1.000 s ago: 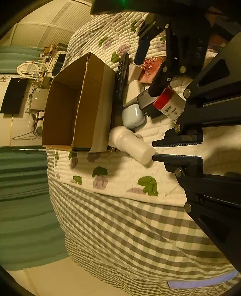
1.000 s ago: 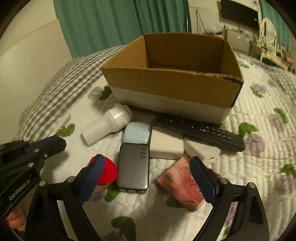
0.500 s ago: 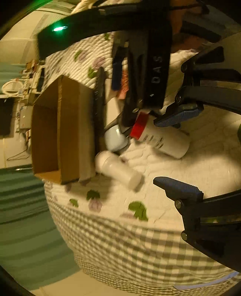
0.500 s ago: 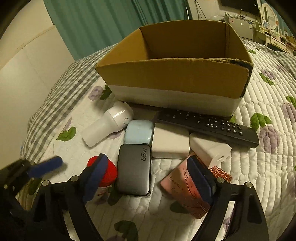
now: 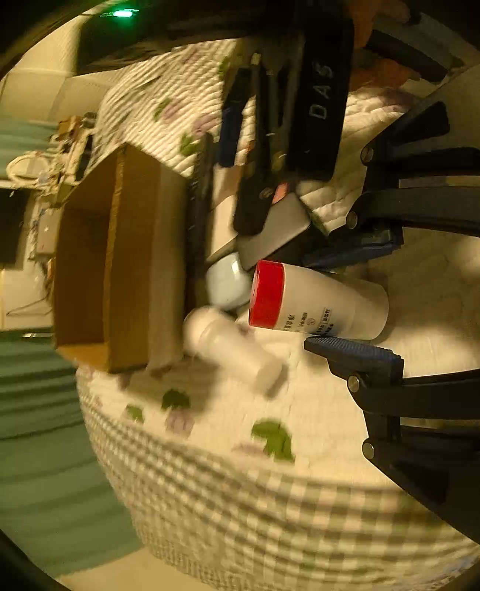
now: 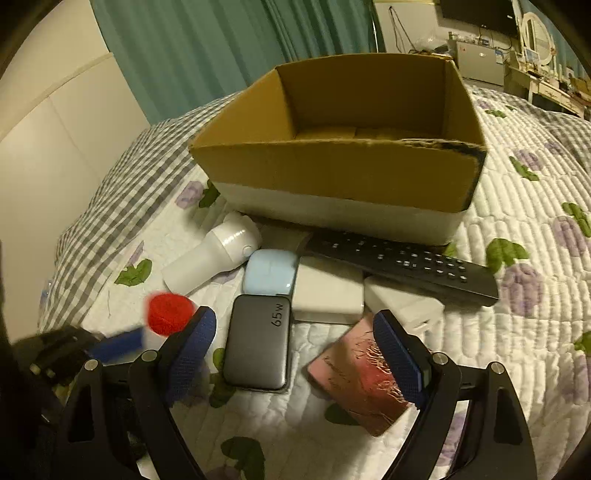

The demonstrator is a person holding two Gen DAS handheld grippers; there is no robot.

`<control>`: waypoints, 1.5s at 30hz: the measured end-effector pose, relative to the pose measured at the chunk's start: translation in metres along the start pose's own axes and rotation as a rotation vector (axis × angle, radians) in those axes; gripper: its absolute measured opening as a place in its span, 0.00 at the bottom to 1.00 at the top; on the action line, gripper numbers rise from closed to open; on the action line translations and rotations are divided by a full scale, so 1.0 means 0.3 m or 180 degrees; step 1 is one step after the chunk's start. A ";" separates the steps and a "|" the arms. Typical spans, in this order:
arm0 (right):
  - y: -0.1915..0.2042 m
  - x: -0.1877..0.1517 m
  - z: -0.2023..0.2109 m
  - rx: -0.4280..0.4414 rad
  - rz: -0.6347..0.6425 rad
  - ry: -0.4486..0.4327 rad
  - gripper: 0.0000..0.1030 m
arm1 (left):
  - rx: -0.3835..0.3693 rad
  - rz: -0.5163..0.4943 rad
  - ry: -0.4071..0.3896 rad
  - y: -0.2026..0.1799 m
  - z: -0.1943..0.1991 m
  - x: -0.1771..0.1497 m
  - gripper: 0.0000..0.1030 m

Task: Organize rigid objects
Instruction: 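Lift both held items and drop them into the cardboard box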

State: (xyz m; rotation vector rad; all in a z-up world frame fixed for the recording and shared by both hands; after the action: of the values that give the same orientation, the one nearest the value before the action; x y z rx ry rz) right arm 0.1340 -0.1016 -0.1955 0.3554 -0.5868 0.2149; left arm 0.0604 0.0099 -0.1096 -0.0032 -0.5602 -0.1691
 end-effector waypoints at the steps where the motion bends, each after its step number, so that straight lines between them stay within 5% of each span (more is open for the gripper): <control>1: 0.000 -0.004 -0.002 -0.0024 0.0020 0.0017 0.85 | 0.0035 0.0027 -0.0029 0.014 0.013 0.007 0.36; 8: 0.102 -0.035 -0.073 -0.0085 0.0419 0.0203 0.73 | 0.0242 0.0093 -0.0128 0.068 0.049 0.034 0.36; 12: 0.133 -0.059 -0.117 -0.0216 0.0569 0.0320 0.44 | 0.0223 0.0126 -0.0120 0.081 0.051 0.029 0.36; 21: 0.132 0.011 0.128 -0.0450 0.0650 -0.0177 0.40 | 0.0166 0.0139 -0.0378 0.075 0.167 0.092 0.36; 31: 0.078 0.343 0.465 -0.0746 0.0845 -0.0997 0.40 | -0.0125 0.0024 -0.0819 0.008 0.260 0.429 0.36; 38: -0.011 0.504 0.388 -0.0776 0.0739 -0.1089 0.40 | -0.0108 0.0009 -0.0629 -0.010 0.052 0.640 0.36; 45: -0.093 0.501 0.220 -0.0727 0.0666 -0.0909 0.40 | -0.0072 -0.0015 -0.0304 -0.022 -0.168 0.647 0.36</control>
State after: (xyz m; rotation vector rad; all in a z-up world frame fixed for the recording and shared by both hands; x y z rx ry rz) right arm 0.2315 -0.1382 -0.0655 0.1021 -0.9229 0.2974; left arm 0.2478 -0.0299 -0.0501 -0.0321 -0.6537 -0.1807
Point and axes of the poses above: each gripper's, at about its wrist camera, not at the fingertips, and z roughly against the way its jaws point, y to its left, x to its top, the point moved 2 cm from there along -z, roughly the way its jaws point, and after that the axes turned 3 degrees about y, right-handed, at the moved point
